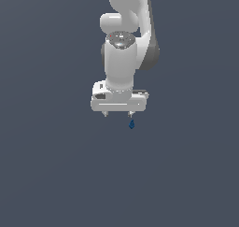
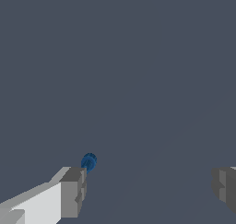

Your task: Pick up the object and move it to a goal position.

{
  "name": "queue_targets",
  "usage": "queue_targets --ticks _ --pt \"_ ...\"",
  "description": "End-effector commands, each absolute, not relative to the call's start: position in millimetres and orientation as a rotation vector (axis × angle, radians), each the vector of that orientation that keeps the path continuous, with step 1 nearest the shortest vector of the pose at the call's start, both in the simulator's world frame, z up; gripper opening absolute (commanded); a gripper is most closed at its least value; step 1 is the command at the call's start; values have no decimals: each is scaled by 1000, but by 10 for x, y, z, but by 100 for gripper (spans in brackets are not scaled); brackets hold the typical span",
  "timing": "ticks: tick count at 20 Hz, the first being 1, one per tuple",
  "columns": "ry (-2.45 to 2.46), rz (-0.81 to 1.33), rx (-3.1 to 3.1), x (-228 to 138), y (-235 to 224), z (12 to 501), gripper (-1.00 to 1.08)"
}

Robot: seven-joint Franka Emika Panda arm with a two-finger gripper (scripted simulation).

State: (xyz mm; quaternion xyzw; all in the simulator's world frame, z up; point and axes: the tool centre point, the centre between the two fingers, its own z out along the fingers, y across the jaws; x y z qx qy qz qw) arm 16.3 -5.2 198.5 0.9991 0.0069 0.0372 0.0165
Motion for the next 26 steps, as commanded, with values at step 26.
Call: queue_targets --ticks 26 --pt "-87 67 3121 -1 54 1578 100"
